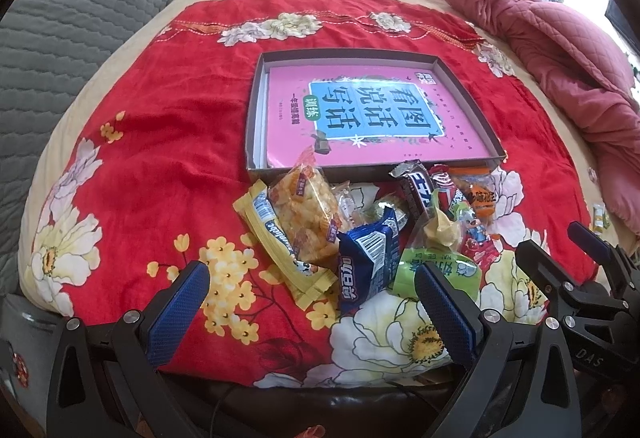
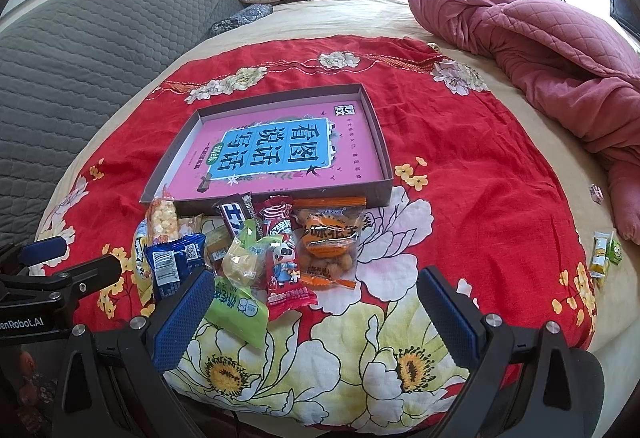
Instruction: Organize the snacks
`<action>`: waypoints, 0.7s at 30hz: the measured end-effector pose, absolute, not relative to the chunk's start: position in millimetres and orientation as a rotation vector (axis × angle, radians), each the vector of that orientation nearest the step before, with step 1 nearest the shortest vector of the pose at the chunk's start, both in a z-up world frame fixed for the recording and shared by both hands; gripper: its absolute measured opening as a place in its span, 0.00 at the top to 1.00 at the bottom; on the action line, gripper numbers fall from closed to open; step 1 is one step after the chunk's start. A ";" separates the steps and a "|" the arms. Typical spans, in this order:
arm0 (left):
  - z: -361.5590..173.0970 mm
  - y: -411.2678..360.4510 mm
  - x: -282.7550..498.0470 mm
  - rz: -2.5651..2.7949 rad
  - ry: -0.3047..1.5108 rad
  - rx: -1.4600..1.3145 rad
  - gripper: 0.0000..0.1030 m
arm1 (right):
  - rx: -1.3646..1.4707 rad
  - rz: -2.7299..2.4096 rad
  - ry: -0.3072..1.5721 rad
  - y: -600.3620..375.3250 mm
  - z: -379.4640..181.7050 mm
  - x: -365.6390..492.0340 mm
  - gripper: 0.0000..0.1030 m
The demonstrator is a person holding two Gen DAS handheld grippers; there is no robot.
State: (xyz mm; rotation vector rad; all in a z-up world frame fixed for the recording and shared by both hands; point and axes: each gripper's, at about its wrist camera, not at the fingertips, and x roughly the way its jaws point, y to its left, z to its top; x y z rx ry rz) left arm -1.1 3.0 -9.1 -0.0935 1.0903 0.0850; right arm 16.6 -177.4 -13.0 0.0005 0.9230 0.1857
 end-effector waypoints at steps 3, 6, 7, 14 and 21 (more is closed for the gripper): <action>-11.2 5.6 0.5 0.091 1.096 -0.101 0.01 | 0.000 0.188 0.924 -176.9 -16.0 17.7 0.01; -14.1 9.5 1.7 0.101 1.101 -0.110 0.01 | 0.000 0.188 0.928 -175.9 -18.4 19.2 0.01; -14.5 11.0 2.8 0.103 1.104 -0.115 0.01 | 0.003 0.189 0.930 -176.0 -19.5 20.0 0.01; -24.4 34.6 10.9 0.145 1.123 -0.162 0.01 | 0.042 0.179 0.946 -184.0 -26.7 28.7 0.01; -38.4 66.5 20.6 0.209 1.142 -0.221 0.01 | 0.071 0.166 0.965 -194.5 -37.3 41.9 0.01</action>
